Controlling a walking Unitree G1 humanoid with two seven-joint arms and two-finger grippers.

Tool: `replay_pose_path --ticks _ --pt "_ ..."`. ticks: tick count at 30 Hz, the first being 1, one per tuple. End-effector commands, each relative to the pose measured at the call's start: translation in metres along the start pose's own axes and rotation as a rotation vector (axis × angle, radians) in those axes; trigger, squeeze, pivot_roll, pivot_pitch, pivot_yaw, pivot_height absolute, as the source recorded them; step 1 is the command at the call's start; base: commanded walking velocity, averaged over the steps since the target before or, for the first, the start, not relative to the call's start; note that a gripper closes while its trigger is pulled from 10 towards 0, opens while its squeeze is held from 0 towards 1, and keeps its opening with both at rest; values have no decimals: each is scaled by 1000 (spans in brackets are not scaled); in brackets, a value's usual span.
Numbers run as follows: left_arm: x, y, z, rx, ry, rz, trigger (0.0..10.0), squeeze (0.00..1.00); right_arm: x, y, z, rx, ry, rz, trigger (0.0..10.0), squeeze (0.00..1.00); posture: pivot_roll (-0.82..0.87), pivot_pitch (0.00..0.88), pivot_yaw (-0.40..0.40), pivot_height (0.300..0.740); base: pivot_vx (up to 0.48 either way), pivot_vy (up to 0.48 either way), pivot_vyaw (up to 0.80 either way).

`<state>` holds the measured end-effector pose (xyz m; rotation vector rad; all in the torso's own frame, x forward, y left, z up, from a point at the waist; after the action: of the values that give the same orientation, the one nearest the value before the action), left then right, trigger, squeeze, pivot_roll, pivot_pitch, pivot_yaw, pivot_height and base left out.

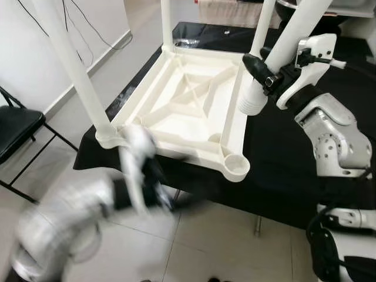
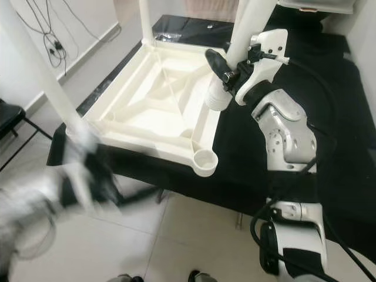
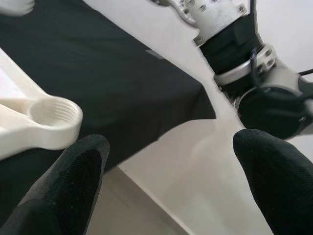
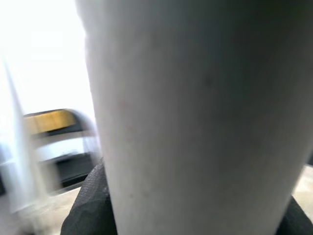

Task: Building children table

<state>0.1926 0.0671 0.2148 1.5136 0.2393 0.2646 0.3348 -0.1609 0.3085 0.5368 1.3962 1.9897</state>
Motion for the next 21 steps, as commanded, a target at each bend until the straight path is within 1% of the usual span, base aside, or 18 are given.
replay_pose_path --ticks 1,2,3,4,5,6,7,9,10,11,12,13,14,15,16,18,19,21 --pt "-2 -6 -1 34 99 32 10000 0 29 -5 1 29 226 23 10000 0 75 272 12 740 0 0 0" --pt "1 -10 -3 50 152 43 10000 0 36 -9 -1 43 288 33 10000 0 75 272 13 740 0 0 0" --pt "1 -10 -3 50 152 43 10000 0 36 -9 -1 43 288 33 10000 0 75 272 13 740 0 0 0" --pt "3 -13 -4 58 183 49 10000 0 40 -10 -2 48 318 39 10000 0 75 272 13 740 0 0 0" --pt "9 -22 -11 91 291 91 10000 0 42 -17 -1 69 342 37 10000 0 80 277 20 740 0 0 0" --pt "9 -22 -11 91 291 91 10000 0 42 -17 -1 69 342 37 10000 0 80 277 20 740 0 0 0" --pt "10 -33 -17 150 335 155 10000 0 45 -25 -1 102 367 28 10000 0 82 281 21 740 0 0 0" --pt "9 -36 -18 161 340 173 10000 0 45 -26 -1 109 375 26 10000 0 82 281 21 740 0 0 0" --pt "5 -42 -20 188 343 199 10000 0 45 -30 0 117 374 26 10000 0 88 295 26 740 0 0 0" --pt "5 -42 -20 188 343 199 10000 0 45 -30 0 117 374 26 10000 0 88 295 26 740 0 0 0" --pt "1 -47 -23 221 357 250 10000 0 46 -33 1 120 373 30 10000 0 90 306 29 740 0 0 0" --pt "-4 -56 -28 269 398 325 10000 0 48 -38 2 127 377 36 10000 0 91 315 34 740 0 0 0" --pt "-5 -57 -30 277 413 345 10000 0 49 -38 2 129 380 37 10000 0 92 318 35 740 0 0 0" --pt "-5 -57 -30 277 413 345 10000 0 49 -38 2 129 380 37 10000 0 92 318 35 740 0 0 0" --pt "-4 -58 -33 283 446 374 10000 0 48 -40 2 139 380 31 10000 0 98 334 38 740 0 0 0" --pt "-3 -58 -35 284 477 401 10000 0 47 -42 2 150 376 22 10000 0 98 334 38 740 0 0 0" --pt "-3 -58 -35 284 477 401 10000 0 47 -42 2 150 376 22 10000 0 98 334 38 740 0 0 0" --pt "-3 -58 -39 274 525 437 10000 0 39 -41 1 164 351 3 10000 0 108 358 36 740 0 0 0"
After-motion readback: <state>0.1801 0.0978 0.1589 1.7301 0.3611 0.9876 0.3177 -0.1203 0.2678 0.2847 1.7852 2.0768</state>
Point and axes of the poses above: a point about 5 cm out from each wrist's last joint towards the gripper, its own z axis pointing out of the wrist towards the gripper, its own y axis along the axis of the wrist's last joint, x = y × z, the point moved 1 cm from there along z, pointing out of the wrist towards the gripper, and after that the axes turned 8 degrees about z, right-handed, at the moved point
